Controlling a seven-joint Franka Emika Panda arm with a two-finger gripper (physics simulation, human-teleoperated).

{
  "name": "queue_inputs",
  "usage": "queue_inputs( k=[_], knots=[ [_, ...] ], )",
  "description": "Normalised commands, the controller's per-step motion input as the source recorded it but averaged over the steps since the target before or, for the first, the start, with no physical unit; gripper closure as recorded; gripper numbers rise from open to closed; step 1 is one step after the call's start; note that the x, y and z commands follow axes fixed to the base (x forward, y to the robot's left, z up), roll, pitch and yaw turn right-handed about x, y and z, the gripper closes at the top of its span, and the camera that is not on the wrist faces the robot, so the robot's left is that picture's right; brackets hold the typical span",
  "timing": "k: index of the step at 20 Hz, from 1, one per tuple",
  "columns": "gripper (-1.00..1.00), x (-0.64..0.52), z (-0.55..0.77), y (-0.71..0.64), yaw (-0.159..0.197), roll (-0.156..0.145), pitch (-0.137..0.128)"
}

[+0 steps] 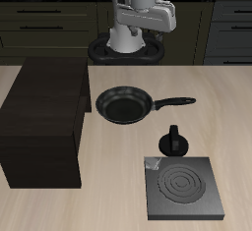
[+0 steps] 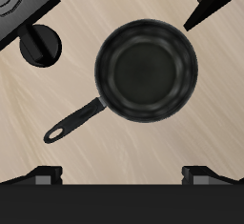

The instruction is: Place the frypan on the flat stove

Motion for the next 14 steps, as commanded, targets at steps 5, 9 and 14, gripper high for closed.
queue_inputs(
  k=[5,9,14],
  knots=[
    [-1.00,0.04,-0.12,-0.02,-0.145,-0.015,0.019],
    [-1.00,0.06,-0.13,-0.03,-0.239,-0.020,0.043],
    [-1.00,0.04,-0.24,0.08,-0.179,0.007,0.055]
  ],
)
